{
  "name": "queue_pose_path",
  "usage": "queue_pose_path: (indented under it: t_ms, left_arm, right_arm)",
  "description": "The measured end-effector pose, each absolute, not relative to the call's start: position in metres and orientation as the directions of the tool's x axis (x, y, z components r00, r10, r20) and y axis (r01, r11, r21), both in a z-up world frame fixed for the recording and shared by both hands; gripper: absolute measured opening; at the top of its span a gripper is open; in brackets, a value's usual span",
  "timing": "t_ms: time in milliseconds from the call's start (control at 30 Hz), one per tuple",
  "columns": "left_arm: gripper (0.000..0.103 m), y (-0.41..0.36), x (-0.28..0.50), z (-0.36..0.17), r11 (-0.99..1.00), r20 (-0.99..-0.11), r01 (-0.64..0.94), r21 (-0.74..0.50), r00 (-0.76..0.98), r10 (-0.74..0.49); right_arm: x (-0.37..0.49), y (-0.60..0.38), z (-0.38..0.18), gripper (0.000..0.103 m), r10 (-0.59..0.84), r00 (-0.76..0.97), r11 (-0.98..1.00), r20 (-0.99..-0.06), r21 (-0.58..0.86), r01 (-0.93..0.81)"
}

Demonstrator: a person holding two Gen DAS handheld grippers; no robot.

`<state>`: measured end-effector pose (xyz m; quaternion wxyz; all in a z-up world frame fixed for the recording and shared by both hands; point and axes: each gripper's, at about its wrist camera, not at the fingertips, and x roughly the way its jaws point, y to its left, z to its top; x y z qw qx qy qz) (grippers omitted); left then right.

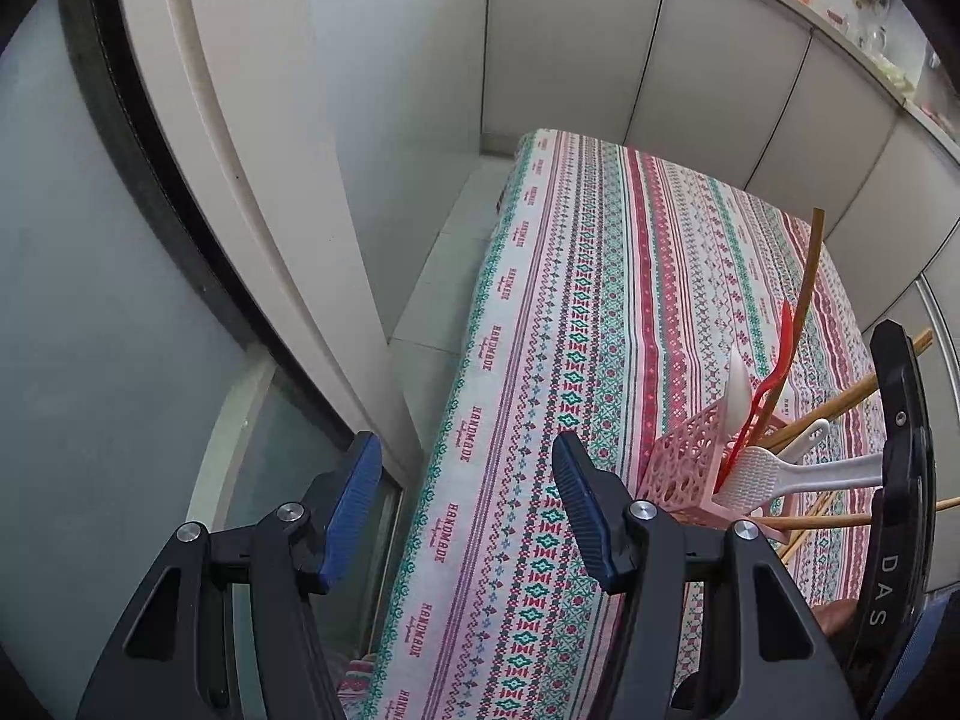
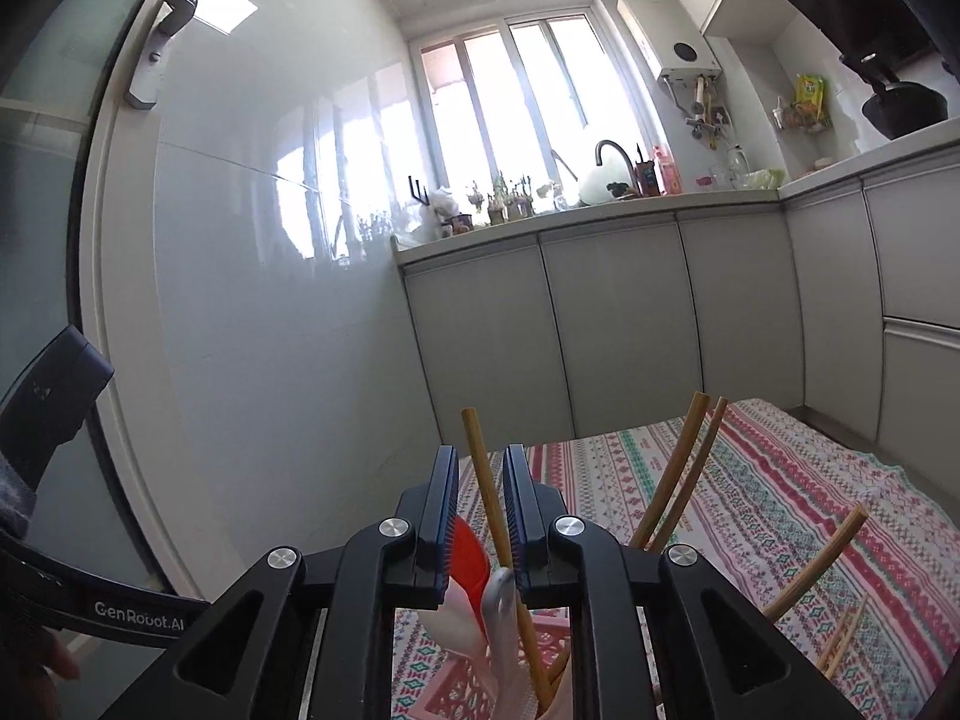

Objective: Organize utensils
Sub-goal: 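Push the white paddle down into the pink holder with the right gripper and release, then reach the left gripper down to the loose wooden chopsticks on the cloth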

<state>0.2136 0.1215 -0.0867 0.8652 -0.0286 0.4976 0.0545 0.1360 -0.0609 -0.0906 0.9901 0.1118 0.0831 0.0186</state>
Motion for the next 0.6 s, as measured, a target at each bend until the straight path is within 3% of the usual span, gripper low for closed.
queue_pose_path:
  t_ms: [133, 200, 233, 267, 600]
  left_arm:
    - [0.062, 0.122, 0.214, -0.086, 0.993, -0.865, -0.12, -0.011, 0.498, 0.051]
    - [0.062, 0.122, 0.213, -0.086, 0.993, -0.867, -0.119, -0.021, 0.497, 0.041]
    - [0.062, 0.122, 0.213, -0.085, 0.993, -0.867, -0.117, -0.027, 0.497, 0.035]
    - [0.062, 0.122, 0.212, -0.085, 0.993, -0.867, -0.114, -0.032, 0.497, 0.029]
    - [0.062, 0.112, 0.207, -0.083, 0.994, -0.871, -0.083, -0.069, 0.49, -0.019]
  right_arm:
    - [0.14, -0.062, -0.087, 0.021, 0.083, 0.977, 0.975, -0.199, 0.219, -0.038]
    - [0.141, -0.065, -0.083, 0.032, 0.105, 0.969, 0.971, -0.223, 0.235, -0.051]
    - [0.141, -0.068, -0.08, 0.044, 0.122, 0.966, 0.967, -0.228, 0.247, -0.064]
    - [0.14, -0.071, -0.075, 0.047, 0.137, 0.963, 0.964, -0.232, 0.257, -0.075]
    - [0.127, -0.112, -0.007, 0.054, 0.242, 0.905, 0.938, -0.351, 0.322, -0.127]
